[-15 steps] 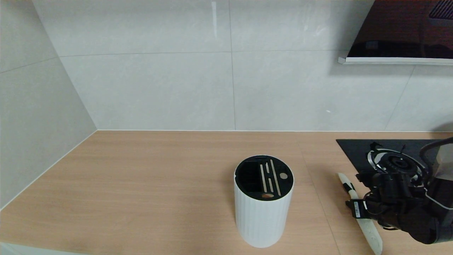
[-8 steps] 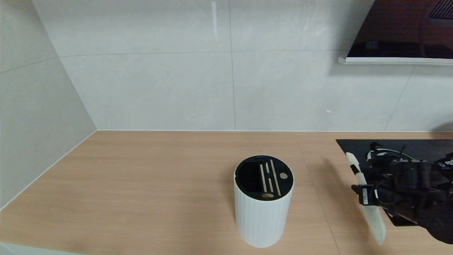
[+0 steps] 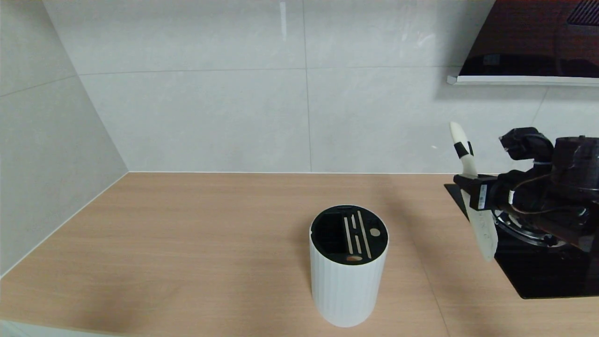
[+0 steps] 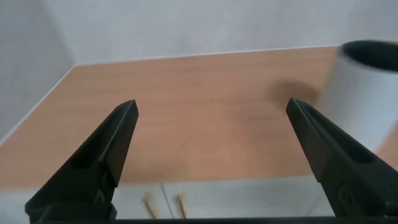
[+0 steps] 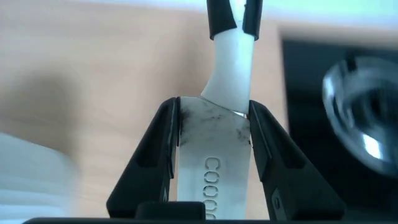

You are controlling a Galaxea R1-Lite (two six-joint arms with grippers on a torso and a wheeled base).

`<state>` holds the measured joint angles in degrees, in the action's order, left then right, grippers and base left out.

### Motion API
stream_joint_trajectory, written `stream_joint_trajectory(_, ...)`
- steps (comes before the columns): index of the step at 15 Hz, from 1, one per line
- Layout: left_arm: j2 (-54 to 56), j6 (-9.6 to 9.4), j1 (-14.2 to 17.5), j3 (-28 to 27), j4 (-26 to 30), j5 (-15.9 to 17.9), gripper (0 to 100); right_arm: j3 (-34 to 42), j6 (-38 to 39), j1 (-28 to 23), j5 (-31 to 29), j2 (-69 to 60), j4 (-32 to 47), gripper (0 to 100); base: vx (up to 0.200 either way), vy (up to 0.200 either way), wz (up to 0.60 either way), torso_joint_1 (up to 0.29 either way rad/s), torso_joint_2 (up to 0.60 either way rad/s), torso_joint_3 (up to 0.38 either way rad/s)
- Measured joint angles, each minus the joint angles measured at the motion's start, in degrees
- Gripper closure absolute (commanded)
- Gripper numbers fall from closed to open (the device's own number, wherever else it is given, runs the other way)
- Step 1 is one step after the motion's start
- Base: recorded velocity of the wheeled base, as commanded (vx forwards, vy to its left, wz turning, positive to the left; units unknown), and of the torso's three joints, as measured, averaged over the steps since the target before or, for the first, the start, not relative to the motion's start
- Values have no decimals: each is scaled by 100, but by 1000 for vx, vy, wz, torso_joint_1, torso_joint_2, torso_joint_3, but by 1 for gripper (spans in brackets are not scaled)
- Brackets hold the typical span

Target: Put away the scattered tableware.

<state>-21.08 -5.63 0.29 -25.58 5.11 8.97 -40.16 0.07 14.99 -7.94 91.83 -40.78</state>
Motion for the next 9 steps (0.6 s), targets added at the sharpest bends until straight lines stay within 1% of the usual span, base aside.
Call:
stream_joint_trajectory(1,-544,-71,-13,-361,22,151,0,-160,0,232,-68,-171,126,100,0,0,0,0,0,0)
stream_joint_trajectory(3,-1693,-134,-91,-1058,-55,354,0,-300,6,689,-137,-451,224,100,0,0,0,0,0,0)
stream_joint_trajectory(4,-2302,-117,-187,-1364,-295,430,0,-311,9,923,-213,-562,251,100,0,0,0,0,0,0)
stream_joint_trajectory(5,-2831,-22,-356,-1571,-625,479,0,-311,11,1135,-306,-645,268,100,0,0,0,0,0,0)
stream_joint_trajectory(6,-3305,145,-616,-1707,-1079,512,0,-289,33,1336,-356,-707,266,100,0,0,0,0,0,0)
stream_joint_trajectory(7,-3755,358,-976,-1742,-1591,545,0,-265,126,1574,-378,-750,266,100,0,0,0,0,0,0)
stream_joint_trajectory(8,-4135,512,-1332,-1679,-1944,580,0,-249,310,1802,-391,-772,263,100,0,0,0,0,0,0)
stream_joint_trajectory(9,-4511,618,-1702,-1568,-2232,600,0,-234,435,2053,-400,-783,266,100,0,0,0,0,0,0)
